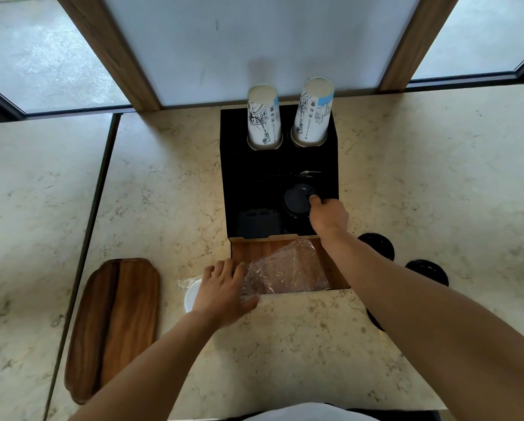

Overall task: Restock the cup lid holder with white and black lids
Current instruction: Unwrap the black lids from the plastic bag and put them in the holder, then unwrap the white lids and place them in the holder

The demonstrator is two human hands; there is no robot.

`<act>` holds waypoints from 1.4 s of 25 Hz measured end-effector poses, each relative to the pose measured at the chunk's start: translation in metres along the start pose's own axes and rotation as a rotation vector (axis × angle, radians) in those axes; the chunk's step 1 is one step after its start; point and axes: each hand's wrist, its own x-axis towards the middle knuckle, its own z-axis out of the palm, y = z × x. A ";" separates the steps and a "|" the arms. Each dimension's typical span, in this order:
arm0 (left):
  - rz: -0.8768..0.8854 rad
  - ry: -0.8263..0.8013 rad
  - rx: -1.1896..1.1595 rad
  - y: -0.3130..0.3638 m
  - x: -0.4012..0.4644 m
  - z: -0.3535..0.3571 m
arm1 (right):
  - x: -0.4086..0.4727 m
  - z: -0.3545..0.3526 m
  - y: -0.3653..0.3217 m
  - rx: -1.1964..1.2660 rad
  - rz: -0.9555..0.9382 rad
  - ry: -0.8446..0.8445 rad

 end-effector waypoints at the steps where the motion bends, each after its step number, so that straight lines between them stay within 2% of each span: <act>1: 0.000 -0.001 0.001 0.000 0.000 0.000 | -0.001 -0.001 0.000 0.004 -0.002 -0.002; 5: 0.003 -0.009 0.007 0.000 0.000 0.000 | -0.002 -0.010 0.002 0.013 -0.019 0.004; 8: 0.004 -0.020 0.008 0.001 -0.002 -0.001 | -0.015 -0.016 0.011 -0.011 -0.134 0.084; 10: 0.010 -0.028 0.004 0.002 -0.003 -0.003 | -0.027 -0.020 0.024 0.058 -0.221 0.141; 12: 0.012 -0.037 -0.010 0.003 -0.005 -0.004 | -0.038 -0.025 0.041 0.159 -0.239 0.097; 15: -0.001 -0.049 -0.051 0.003 -0.008 -0.005 | -0.047 -0.027 0.069 0.178 -0.152 -0.112; 18: -0.010 -0.044 -0.083 0.003 -0.015 -0.007 | -0.053 -0.021 0.082 0.297 0.267 -0.389; 19: -0.007 -0.036 -0.084 0.002 -0.017 -0.007 | -0.054 -0.019 0.084 0.335 0.352 -0.486; 25: -0.007 0.006 -0.073 -0.013 -0.034 -0.012 | -0.048 -0.005 0.081 0.387 0.337 -1.038; 30: -0.111 -0.073 -0.023 -0.037 -0.057 -0.013 | -0.039 0.023 0.068 0.394 0.381 -1.297; 35: -0.224 -0.146 -0.003 -0.055 -0.084 -0.012 | -0.042 0.049 0.055 0.286 0.362 -1.526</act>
